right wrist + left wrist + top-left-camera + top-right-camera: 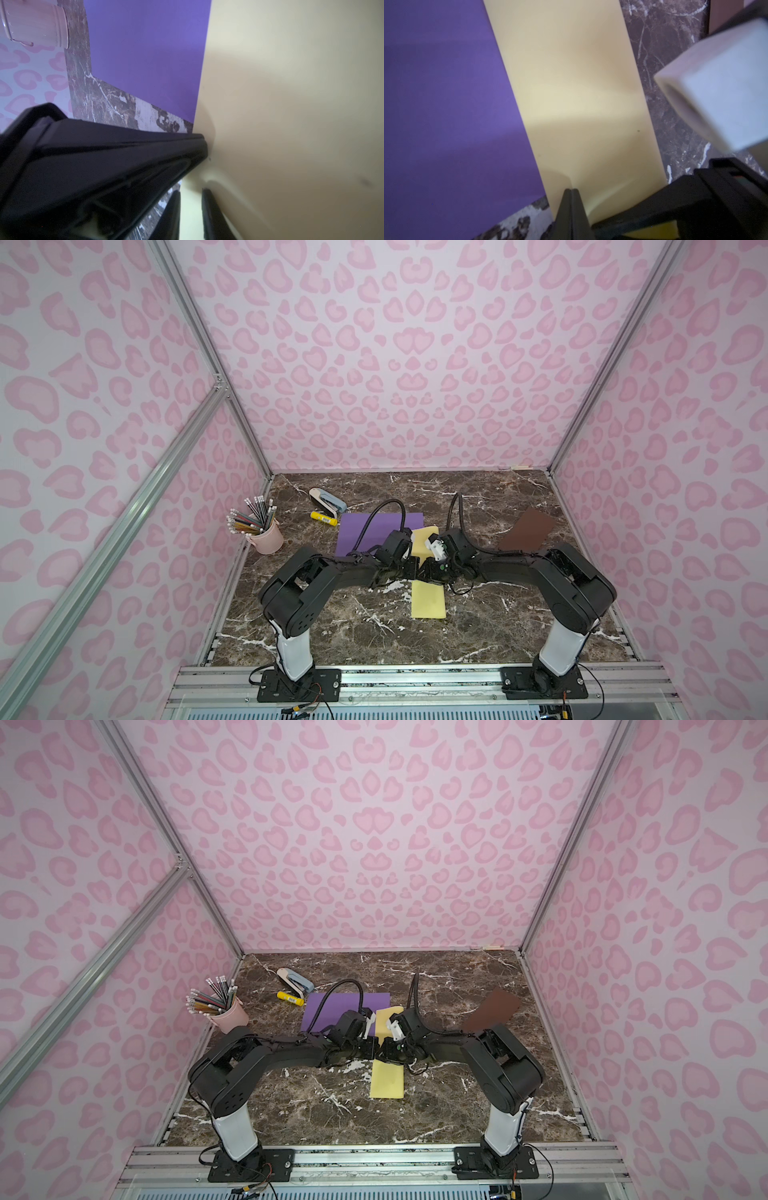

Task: Fold the rectangular paper in half along the long edge
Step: Fold the paper at the center of the board.

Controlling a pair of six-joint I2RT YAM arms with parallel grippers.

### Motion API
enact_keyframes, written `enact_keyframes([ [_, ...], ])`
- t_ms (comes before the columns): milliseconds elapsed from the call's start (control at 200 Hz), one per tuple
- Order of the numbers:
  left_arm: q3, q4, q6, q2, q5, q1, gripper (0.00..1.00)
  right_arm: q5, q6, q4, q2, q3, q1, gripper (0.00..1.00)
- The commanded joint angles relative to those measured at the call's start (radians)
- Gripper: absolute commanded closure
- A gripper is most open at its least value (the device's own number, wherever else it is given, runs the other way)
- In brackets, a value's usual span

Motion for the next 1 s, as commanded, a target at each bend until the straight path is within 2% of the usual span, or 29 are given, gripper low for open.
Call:
enact_keyframes([
  [0,-0.024,-0.085,-0.008,0.01,-0.041,0.0,0.96,-0.008,-0.028,-0.029,-0.027,0.032,-0.012,0.79],
  [165,-0.044,-0.084,-0.011,0.0,-0.052,0.0,0.96,-0.044,-0.043,-0.032,-0.048,0.068,-0.08,0.83],
  [385,-0.042,-0.088,-0.008,-0.003,-0.052,0.0,0.96,-0.064,-0.06,-0.02,0.009,0.086,-0.15,0.88],
  [865,-0.046,-0.096,-0.007,-0.005,-0.057,0.0,0.96,-0.076,-0.086,0.056,-0.037,-0.18,-0.33,0.92],
  [995,-0.045,-0.097,-0.005,0.001,-0.057,0.0,0.96,-0.081,-0.121,0.006,-0.083,-0.177,-0.353,0.93],
])
